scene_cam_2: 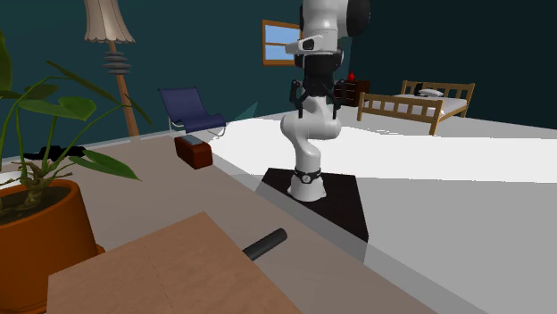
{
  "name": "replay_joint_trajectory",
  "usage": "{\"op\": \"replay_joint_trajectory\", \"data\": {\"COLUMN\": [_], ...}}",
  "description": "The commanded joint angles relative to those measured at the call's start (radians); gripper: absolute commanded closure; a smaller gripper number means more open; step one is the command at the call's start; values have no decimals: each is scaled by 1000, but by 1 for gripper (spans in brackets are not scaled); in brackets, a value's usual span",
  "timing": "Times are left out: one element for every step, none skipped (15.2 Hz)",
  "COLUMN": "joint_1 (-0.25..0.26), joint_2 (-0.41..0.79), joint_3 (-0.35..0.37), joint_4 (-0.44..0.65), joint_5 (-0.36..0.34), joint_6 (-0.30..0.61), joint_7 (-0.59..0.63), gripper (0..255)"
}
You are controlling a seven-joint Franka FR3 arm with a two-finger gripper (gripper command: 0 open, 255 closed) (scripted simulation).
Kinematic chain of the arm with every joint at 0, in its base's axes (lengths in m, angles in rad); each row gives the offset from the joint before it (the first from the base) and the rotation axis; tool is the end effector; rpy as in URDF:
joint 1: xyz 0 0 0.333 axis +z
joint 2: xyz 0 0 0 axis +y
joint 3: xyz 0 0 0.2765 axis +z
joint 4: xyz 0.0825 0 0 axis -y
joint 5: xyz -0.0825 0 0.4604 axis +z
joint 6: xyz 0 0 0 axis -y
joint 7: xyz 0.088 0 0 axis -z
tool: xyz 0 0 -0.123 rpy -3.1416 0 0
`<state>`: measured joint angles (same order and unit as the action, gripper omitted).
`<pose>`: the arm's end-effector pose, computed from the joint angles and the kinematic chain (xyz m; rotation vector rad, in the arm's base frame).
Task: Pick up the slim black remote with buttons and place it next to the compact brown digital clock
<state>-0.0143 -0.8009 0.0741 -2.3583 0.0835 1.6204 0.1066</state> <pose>0.4129 0.0372 0.5551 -3.1037 0.1074 -0.0920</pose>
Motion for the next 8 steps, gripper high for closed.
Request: {"op": "replay_joint_trajectory", "data": {"joint_1": [0, -9, -19, -28, -38, -47, -56, -65], "joint_2": [0, 24, 49, 74, 101, 129, 157, 186], "joint_3": [0, 2, 4, 6, 7, 9, 10, 11], "joint_4": [0, -10, -18, -26, -32, -37, -41, -43], "joint_5": [0, 2, 4, 5, 7, 8, 9, 10], "joint_6": [0, 32, 64, 96, 128, 159, 191, 221], "joint_7": [0, 15, 30, 46, 61, 76, 91, 105], "gripper": [0, 0, 0, 0, 0, 0, 0, 0]}}
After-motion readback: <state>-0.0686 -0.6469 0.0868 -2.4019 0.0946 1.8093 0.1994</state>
